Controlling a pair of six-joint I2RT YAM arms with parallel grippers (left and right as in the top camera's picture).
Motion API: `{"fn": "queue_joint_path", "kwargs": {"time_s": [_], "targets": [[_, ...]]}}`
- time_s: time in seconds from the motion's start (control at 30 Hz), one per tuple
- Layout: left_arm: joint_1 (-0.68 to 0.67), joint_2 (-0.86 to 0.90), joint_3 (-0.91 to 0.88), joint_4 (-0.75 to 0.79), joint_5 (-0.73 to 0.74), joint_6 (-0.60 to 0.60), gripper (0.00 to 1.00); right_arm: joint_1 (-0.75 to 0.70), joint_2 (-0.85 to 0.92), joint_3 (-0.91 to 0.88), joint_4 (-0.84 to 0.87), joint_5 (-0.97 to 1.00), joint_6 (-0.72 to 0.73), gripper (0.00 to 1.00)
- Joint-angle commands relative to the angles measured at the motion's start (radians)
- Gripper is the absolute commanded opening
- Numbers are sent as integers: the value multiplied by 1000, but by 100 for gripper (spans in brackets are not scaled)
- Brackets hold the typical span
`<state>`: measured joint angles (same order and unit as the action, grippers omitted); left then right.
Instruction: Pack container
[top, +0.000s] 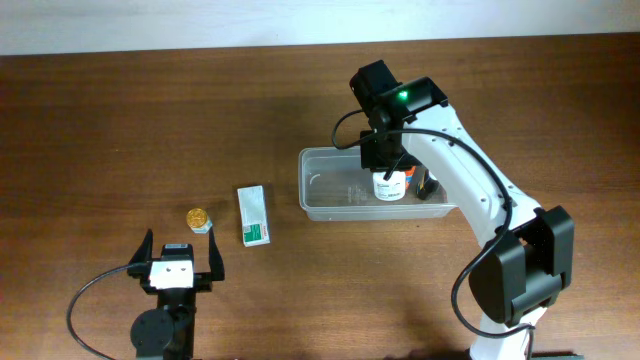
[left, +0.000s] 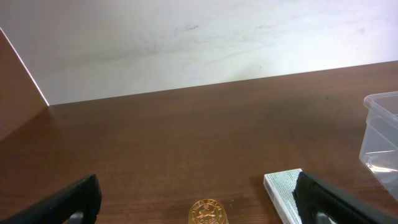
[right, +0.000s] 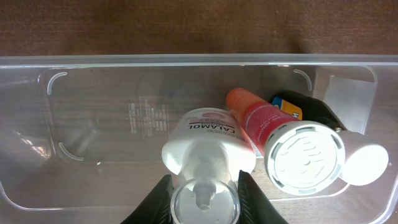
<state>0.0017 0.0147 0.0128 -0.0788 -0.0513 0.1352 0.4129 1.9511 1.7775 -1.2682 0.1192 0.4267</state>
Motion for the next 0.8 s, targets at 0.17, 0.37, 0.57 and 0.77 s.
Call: {"fn": "queue_joint_path", "kwargs": {"time_s": [0.17,0.37,0.57,0.77], "targets": [[4,-8,-3,-2,11,13,99,3,-37,26,10,-39,-4,25],[4,-8,-3,-2,11,13,99,3,-37,26,27,-148,-35,24],[4,-8,-3,-2,11,13,99,2,-37,26,76,-172,-53,24],[4,-8,-3,-2,11,13,99,-2,-37,26,118,-167,-53,25]]}}
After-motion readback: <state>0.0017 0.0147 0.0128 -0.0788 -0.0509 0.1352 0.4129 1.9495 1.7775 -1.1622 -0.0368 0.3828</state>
